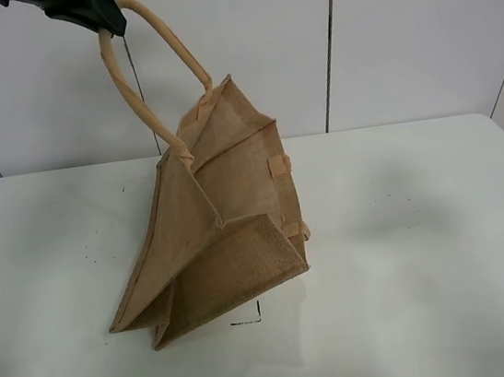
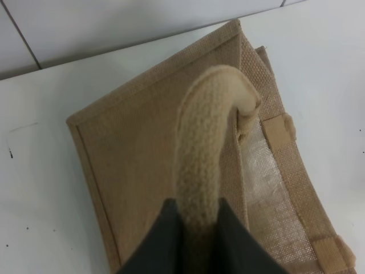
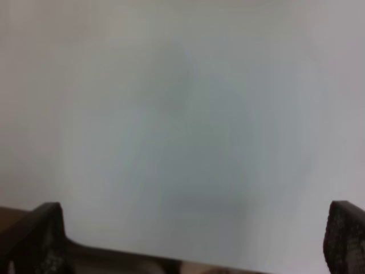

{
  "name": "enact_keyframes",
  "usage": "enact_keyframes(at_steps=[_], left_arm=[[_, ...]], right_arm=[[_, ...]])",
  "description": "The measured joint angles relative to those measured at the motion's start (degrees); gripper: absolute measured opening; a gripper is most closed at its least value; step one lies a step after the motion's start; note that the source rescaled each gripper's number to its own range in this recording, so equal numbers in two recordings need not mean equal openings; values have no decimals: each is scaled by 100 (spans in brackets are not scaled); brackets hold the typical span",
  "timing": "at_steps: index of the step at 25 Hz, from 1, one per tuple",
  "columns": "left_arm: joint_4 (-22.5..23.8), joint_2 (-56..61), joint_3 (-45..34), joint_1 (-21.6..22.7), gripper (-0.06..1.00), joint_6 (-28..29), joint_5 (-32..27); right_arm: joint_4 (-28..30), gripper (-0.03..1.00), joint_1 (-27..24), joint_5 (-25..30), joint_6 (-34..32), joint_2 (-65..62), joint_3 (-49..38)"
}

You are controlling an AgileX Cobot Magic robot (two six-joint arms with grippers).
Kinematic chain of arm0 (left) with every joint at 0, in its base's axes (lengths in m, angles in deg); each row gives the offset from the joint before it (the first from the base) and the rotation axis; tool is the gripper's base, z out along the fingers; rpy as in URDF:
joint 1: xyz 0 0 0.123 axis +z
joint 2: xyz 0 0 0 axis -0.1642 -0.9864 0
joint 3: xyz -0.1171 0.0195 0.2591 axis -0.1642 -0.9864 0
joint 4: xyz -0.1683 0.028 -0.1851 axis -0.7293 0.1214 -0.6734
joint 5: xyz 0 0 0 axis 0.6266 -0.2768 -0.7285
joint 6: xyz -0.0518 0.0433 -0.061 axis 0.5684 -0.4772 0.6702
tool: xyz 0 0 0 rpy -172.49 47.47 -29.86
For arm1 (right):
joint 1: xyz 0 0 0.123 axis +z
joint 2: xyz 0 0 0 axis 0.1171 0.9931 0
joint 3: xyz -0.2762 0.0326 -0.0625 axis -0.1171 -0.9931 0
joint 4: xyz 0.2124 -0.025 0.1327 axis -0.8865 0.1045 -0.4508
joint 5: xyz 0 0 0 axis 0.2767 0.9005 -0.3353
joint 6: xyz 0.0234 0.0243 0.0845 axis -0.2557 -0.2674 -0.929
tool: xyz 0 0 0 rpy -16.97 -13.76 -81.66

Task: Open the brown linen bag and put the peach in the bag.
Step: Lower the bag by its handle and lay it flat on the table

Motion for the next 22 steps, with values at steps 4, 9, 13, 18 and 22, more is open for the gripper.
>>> enact_keyframes(at_steps=[4,9,13,18,22], left_arm=[[0,0,0,0,0,0,0],[0,0,0,0,0,0,0],[0,0,0,0,0,0,0],[0,0,0,0,0,0,0],[0,0,0,0,0,0,0]], right_arm=[[29,100,0,-401,29,-1456,-773],[91,100,0,-512,35,-2599,-923],[91,100,0,-512,35,-2893,-923],[91,100,-48,-512,35,-2893,-923],[91,100,-174,-512,35,-2898,-923]])
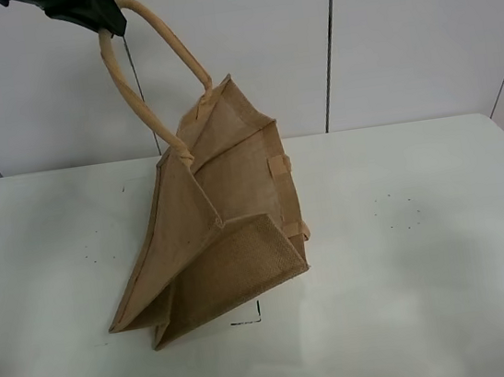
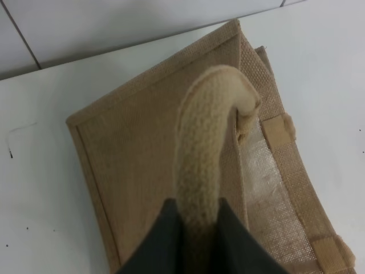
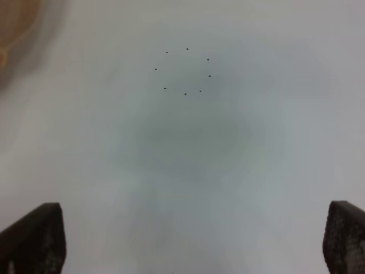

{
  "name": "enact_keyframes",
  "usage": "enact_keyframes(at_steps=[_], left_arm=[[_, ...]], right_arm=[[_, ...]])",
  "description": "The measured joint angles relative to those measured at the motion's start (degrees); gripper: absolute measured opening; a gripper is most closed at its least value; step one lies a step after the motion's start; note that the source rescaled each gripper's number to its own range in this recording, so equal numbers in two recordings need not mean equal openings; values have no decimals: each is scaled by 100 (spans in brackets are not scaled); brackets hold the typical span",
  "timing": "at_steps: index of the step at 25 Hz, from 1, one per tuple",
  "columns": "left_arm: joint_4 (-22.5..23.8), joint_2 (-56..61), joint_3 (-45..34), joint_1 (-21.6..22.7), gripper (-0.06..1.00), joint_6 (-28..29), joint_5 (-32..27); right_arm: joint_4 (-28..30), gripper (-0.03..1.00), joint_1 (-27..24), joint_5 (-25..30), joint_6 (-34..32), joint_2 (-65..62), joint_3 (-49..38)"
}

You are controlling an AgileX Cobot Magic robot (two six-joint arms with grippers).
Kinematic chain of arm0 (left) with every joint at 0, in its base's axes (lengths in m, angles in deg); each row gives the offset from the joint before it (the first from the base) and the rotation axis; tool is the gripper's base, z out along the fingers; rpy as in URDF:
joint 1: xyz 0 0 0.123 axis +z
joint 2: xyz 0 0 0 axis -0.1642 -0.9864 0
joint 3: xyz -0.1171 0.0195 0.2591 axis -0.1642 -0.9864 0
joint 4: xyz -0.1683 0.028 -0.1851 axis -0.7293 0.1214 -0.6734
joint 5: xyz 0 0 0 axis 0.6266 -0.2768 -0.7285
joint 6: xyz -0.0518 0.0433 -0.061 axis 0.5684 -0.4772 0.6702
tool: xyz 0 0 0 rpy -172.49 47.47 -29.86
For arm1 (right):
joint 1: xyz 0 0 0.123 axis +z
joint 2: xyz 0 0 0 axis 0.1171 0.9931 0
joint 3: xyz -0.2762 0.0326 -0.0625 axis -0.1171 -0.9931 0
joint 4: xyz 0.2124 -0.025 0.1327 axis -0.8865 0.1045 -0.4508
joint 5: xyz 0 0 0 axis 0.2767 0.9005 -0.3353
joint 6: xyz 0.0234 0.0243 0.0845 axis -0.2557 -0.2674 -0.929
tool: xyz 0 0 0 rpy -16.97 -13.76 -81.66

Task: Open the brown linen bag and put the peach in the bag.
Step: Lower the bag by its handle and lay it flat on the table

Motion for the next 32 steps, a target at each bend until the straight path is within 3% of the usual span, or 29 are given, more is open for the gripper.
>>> enact_keyframes(at_steps=[9,18,23,25,32], left_arm=[[0,0,0,0,0,0,0],[0,0,0,0,0,0,0],[-6,6,-562,0,0,0,33],[-11,6,-1051,0,0,0,294],[-304,-221,-2760,0,0,0,2109]], right_arm=[[0,100,0,0,0,-1049,-5],[18,100,0,0,0,-1097,-5],[18,100,0,0,0,-1097,-5],[18,100,0,0,0,-1097,-5],[18,100,0,0,0,-1097,-5]])
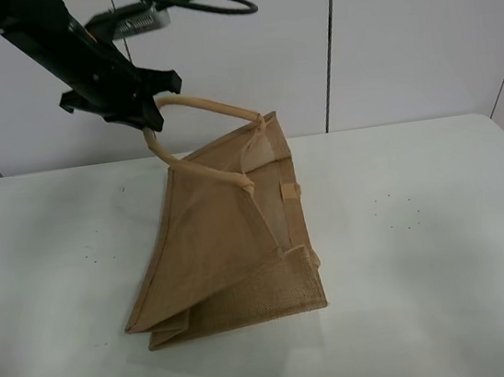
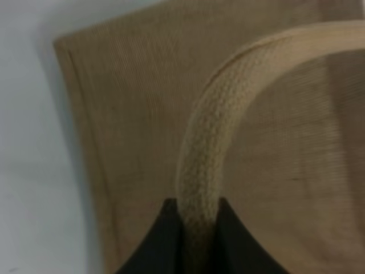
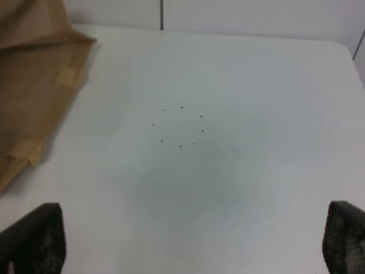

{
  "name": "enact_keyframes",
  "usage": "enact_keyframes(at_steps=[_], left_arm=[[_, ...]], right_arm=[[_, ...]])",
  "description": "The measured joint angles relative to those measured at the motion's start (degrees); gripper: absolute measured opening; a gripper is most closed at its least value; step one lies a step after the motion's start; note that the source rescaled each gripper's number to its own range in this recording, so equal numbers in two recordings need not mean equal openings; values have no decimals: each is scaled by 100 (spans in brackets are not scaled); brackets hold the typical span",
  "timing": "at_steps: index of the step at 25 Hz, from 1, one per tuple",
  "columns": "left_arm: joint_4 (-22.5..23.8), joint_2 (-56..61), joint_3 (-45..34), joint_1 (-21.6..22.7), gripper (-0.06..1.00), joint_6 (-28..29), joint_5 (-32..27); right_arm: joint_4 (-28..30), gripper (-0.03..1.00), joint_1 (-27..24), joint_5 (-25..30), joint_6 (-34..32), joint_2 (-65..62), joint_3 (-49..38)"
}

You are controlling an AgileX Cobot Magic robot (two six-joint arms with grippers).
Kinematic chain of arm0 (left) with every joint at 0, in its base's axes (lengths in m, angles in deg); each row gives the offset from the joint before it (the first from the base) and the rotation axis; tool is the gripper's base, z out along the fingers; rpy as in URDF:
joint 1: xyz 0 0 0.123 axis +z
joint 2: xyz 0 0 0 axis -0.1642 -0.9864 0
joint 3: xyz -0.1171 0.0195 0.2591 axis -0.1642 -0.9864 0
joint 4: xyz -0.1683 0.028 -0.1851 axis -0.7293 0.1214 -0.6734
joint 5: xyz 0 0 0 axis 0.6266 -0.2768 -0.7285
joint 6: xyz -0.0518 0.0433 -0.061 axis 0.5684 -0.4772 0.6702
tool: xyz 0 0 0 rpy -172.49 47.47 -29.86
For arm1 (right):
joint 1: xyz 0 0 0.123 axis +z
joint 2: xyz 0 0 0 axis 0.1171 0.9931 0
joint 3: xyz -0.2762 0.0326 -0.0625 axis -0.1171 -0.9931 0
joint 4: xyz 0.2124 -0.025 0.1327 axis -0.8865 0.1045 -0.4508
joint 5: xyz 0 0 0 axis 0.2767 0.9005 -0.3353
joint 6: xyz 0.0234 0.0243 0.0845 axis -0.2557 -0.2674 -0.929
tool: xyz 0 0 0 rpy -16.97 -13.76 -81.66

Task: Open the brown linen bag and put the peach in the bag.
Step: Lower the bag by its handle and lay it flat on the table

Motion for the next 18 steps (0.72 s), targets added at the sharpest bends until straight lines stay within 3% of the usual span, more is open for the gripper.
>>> enact_keyframes(at_steps=[6,8,9,11,12,14,18], left_arm=[[-454,-793,-336,-10,2,0,433],[-460,-923,-347,-10,20,0,435],[-460,-944,-354,-10,33,0,435],[-460,-939,-346,-10,70,0,435],[-460,-933,-311,-10,80,0,430],[-448,-933,-164,-10,93,0,372],[179,-933,289,-10,99,0,-133]], right_arm=[[0,100,0,0,0,0,0],[0,100,0,0,0,0,0],[0,100,0,0,0,0,0],[0,100,0,0,0,0,0],[0,100,0,0,0,0,0],[0,100,0,0,0,0,0],[0,100,0,0,0,0,0]])
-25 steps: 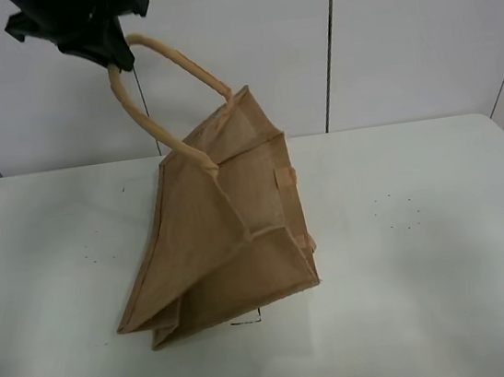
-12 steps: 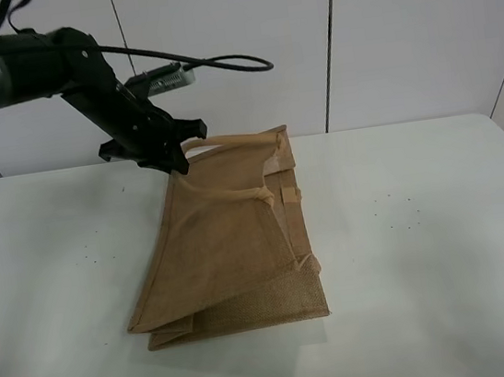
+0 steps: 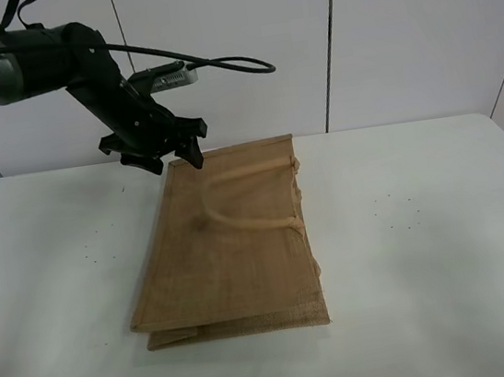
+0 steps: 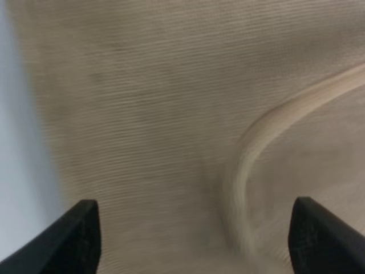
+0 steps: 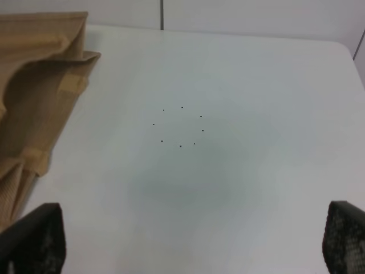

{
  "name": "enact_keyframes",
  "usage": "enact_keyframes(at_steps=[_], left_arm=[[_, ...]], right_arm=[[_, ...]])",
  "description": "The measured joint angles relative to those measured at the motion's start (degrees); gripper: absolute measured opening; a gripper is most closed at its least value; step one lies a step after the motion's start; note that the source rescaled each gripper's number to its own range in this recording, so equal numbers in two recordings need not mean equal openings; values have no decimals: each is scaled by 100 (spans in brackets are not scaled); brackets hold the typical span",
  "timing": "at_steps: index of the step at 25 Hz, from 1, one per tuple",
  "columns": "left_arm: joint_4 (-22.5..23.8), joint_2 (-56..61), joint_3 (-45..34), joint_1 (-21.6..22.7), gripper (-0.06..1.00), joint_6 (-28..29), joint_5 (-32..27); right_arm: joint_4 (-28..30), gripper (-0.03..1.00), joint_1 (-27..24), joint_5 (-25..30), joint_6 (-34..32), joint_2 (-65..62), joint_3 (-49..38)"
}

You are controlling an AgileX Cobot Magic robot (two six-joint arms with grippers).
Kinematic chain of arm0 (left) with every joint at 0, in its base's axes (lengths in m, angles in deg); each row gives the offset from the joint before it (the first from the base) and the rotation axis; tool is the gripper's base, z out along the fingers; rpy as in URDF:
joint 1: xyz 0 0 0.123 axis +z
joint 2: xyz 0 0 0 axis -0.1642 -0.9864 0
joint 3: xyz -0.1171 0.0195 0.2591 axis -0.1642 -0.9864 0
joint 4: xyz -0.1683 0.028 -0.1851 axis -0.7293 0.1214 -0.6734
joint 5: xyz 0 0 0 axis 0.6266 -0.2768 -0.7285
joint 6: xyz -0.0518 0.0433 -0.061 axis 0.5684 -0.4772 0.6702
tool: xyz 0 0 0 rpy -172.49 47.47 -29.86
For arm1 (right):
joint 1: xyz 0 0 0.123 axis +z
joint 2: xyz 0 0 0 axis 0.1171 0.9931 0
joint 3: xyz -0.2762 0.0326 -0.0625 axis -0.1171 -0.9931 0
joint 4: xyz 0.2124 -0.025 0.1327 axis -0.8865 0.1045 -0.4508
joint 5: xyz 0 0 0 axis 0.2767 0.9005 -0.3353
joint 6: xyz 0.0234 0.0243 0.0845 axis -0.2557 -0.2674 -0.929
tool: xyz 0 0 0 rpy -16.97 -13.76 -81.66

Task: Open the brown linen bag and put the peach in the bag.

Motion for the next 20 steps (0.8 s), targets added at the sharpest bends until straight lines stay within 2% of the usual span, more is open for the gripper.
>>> enact_keyframes(at_steps=[4,7,13,16,20], left_arm=[[1087,0,318,39,100,235,-635],[1420,0,356,227,100,302,-694],[1512,0,356,950,100,321,-927],[1531,0,356,1330,100,315,-1311],[1078,0,356,1493,100,204,-1875]], right_arm=[[0,100,0,0,0,0,0],[0,100,0,0,0,0,0],[0,100,0,0,0,0,0],[0,100,0,0,0,0,0],[0,100,0,0,0,0,0]])
